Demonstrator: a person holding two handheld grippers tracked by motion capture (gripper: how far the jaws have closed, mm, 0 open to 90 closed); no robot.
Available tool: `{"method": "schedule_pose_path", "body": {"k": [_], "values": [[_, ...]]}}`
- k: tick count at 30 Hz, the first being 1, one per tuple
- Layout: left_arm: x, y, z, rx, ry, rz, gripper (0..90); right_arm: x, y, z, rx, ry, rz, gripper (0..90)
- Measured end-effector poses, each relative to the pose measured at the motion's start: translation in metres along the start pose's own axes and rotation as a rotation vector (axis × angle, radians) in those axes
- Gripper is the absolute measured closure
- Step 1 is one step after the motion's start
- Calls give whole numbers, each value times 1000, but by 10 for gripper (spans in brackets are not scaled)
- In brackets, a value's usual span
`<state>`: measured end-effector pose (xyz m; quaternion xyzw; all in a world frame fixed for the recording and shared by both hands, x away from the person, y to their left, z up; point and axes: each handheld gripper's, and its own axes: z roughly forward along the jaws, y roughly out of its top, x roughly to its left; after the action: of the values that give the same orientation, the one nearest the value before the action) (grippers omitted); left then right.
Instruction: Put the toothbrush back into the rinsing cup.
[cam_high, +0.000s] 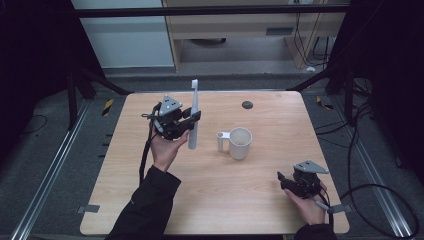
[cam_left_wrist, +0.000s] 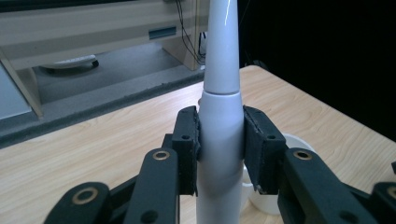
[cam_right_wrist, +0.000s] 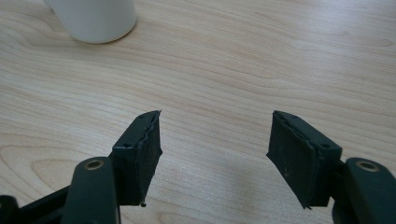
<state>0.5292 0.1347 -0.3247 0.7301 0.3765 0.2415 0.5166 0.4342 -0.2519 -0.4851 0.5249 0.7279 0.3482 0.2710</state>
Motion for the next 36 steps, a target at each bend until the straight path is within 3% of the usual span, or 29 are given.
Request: {"method": "schedule_pose_path", "body": {"k": [6,14,36], "values": [[-7,5,11,-19,-21,-11,672,-1,0,0,-2,3,3,341],[-21,11,25,-49,-43,6,672,-1,0,-1,-3,5,7,340],[-50,23,63,-78,-110,8,671,-2,0,0,-6,13,15,339]]}}
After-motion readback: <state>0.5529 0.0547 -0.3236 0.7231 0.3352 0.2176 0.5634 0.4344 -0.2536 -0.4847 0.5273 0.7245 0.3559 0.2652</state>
